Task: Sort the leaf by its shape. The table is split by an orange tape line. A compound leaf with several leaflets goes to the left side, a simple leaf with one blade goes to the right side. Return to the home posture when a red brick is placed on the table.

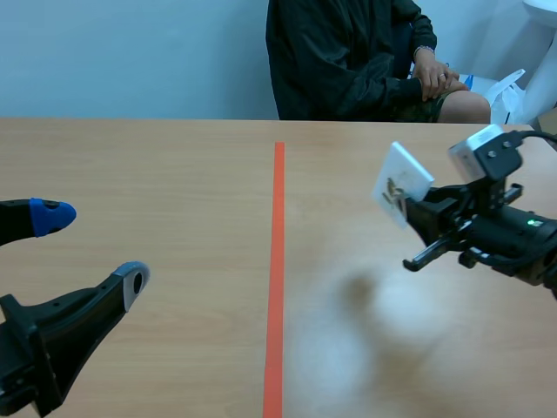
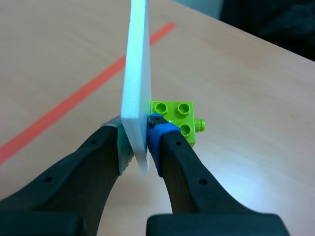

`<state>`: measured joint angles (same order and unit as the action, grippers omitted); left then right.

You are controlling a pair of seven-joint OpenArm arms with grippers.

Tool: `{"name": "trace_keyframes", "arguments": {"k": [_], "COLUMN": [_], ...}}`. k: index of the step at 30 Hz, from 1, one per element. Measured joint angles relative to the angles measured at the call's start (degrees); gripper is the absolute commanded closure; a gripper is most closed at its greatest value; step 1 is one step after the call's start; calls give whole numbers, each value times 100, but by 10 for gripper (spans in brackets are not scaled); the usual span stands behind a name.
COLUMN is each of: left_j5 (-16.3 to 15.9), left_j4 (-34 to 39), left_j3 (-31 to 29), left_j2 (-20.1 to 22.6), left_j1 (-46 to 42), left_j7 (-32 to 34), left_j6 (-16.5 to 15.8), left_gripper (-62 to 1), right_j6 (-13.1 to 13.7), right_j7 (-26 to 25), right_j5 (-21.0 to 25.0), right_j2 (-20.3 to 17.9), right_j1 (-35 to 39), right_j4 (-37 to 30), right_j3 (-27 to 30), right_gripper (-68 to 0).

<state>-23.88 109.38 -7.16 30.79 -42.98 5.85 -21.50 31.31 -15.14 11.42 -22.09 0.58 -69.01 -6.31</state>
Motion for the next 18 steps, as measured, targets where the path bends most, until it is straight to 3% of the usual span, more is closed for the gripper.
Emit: {"name": "trace_keyframes", "arguments": {"k": [4, 10, 14, 18], "left_j5": [2, 2, 2, 0], "left_j4": [0, 0, 0, 0], "left_j3": [0, 0, 0, 0], "left_j2": [0, 0, -2, 0], "left_j1": [0, 2, 2, 2], "left_j7": [-2, -2, -2, -2], "left_j6": [0, 0, -2, -2], "left_gripper": [-623, -623, -623, -623], "right_j6": [-68, -1110, -1362, -1552], "right_j7": [264, 435, 616, 625], "right_j5": [334, 363, 396, 730], "right_j2": [0, 2, 4, 4], "right_j1": [9, -20, -317, -754], "right_j4": [0, 31, 374, 1088], "right_j3": [516, 743, 743, 743], "right_gripper": [-20, -19, -19, -19]}}
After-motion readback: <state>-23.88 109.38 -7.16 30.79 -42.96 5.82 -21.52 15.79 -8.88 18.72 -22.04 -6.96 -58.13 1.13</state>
